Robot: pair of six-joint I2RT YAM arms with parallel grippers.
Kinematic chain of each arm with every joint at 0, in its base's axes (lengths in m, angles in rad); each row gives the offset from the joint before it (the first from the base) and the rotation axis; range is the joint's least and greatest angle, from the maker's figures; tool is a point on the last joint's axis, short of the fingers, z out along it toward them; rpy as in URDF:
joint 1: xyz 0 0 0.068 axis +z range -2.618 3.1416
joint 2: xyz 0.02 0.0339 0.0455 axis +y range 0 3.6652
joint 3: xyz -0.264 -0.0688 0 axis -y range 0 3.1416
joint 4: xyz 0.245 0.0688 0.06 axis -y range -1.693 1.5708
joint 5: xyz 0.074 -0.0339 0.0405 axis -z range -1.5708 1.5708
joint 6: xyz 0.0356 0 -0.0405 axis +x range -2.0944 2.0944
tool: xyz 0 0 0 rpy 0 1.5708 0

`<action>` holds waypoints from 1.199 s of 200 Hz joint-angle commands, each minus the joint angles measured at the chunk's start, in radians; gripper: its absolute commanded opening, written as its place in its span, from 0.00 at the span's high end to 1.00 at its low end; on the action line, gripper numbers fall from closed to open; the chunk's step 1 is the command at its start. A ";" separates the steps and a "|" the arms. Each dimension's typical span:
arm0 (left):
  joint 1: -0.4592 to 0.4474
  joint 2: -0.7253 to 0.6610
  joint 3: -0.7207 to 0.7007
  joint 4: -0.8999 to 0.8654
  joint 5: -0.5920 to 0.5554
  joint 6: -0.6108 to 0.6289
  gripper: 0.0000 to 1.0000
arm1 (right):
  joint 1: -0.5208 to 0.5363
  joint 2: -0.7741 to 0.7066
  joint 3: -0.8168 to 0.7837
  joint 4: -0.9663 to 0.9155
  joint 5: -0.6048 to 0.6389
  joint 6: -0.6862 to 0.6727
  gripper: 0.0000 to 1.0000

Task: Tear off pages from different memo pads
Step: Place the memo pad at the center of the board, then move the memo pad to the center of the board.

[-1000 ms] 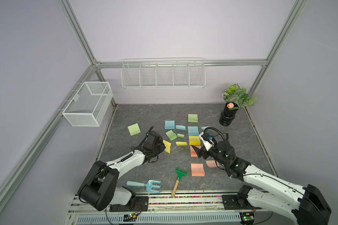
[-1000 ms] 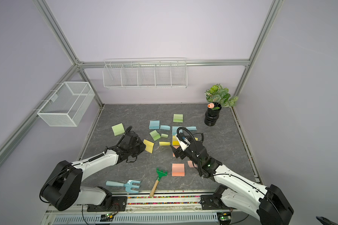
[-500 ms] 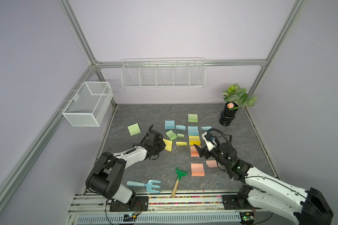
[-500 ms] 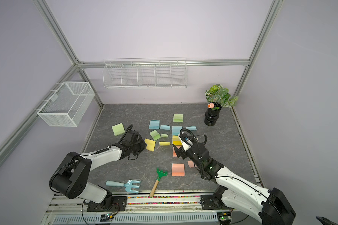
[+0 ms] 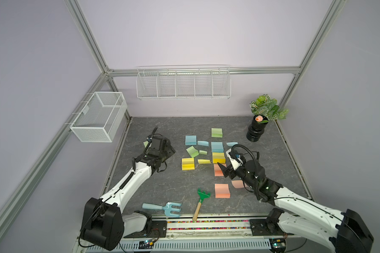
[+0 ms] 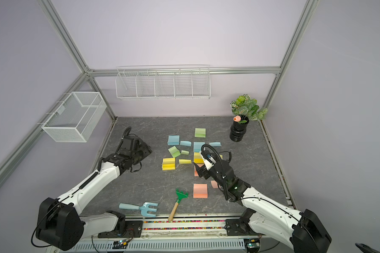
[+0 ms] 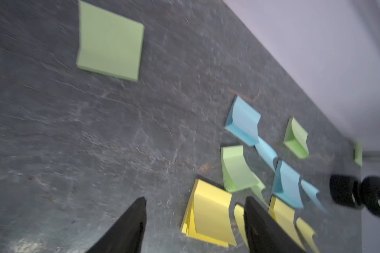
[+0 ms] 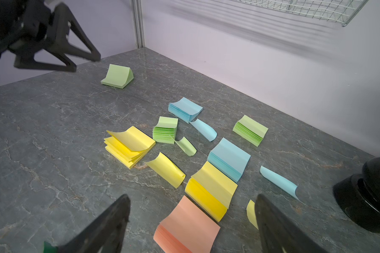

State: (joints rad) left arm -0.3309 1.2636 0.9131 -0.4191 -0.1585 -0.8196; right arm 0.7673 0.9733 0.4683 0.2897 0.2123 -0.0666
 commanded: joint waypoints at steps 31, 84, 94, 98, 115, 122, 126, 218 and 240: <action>0.285 0.336 0.318 -0.103 -0.080 0.202 0.29 | -0.002 0.041 0.010 0.025 -0.024 0.026 0.11; 0.371 0.814 0.820 -0.355 -0.138 0.396 0.28 | 0.002 0.083 0.028 0.010 -0.032 0.015 0.11; 0.371 0.878 0.885 -0.397 -0.153 0.417 0.28 | 0.002 0.088 0.035 0.004 -0.028 0.010 0.11; 0.371 0.899 0.906 -0.411 -0.158 0.424 0.28 | 0.003 0.090 0.035 0.003 -0.027 0.009 0.11; 0.371 0.954 0.963 -0.441 -0.168 0.437 0.28 | 0.003 0.099 0.036 0.008 -0.027 0.008 0.11; 0.369 0.961 0.969 -0.439 -0.159 0.441 0.28 | 0.004 0.107 0.038 0.009 -0.031 0.007 0.11; 0.369 0.963 0.968 -0.436 -0.152 0.442 0.28 | 0.004 0.112 0.039 0.009 -0.033 0.006 0.11; 0.310 0.991 0.883 -0.423 -0.024 0.356 0.30 | 0.003 0.137 0.041 0.003 -0.045 -0.001 0.11; 0.303 0.928 0.734 -0.363 -0.016 0.299 0.31 | 0.003 0.131 0.035 0.006 -0.045 -0.001 0.11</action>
State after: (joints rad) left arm -0.0257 2.2318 1.7748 -0.7925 -0.1925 -0.4515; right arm 0.7681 1.1244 0.5056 0.2852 0.1780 -0.0612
